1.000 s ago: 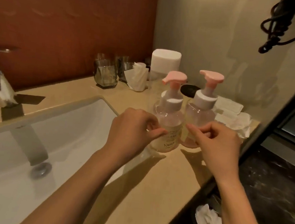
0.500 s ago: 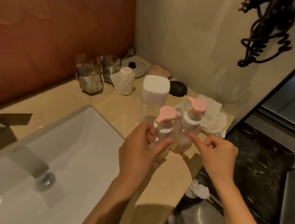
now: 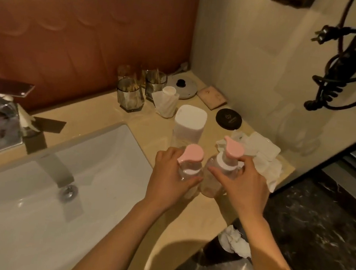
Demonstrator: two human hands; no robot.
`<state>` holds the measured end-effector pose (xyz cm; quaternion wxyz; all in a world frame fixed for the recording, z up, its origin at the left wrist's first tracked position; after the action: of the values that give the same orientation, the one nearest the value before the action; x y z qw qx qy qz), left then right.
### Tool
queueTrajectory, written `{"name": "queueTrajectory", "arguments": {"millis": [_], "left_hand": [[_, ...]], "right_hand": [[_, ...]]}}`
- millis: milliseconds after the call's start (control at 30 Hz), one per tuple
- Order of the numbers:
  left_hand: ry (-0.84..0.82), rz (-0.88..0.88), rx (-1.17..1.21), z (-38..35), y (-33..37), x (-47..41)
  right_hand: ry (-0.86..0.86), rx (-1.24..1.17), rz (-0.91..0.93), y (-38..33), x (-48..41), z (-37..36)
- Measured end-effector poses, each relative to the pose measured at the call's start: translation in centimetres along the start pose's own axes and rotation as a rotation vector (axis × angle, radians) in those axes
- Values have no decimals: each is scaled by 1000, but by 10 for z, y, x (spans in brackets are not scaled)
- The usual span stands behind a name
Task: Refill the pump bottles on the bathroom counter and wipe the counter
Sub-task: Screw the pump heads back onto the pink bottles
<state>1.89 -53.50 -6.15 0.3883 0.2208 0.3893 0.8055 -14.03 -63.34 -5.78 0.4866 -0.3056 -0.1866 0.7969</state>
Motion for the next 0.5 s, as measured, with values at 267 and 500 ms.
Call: {"name": "queueTrajectory", "arguments": {"millis": [267, 500], "left_hand": [[142, -12, 33, 15, -4, 10], [168, 83, 99, 49, -34, 24]], "right_hand": [[20, -110, 60, -9, 12, 0], [-113, -212, 106, -37, 43, -14]]}}
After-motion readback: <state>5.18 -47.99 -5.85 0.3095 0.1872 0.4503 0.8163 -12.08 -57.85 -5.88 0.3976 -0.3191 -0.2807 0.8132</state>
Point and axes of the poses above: each hand's wrist, its own x-axis away from the middle knuckle, its own z-axis out of the back of the hand, y = z × x, the point moved 6 cm from there along -x, towards the middle knuckle, and after that the axes turned 10 degrees about z, right-handed, at the moved point
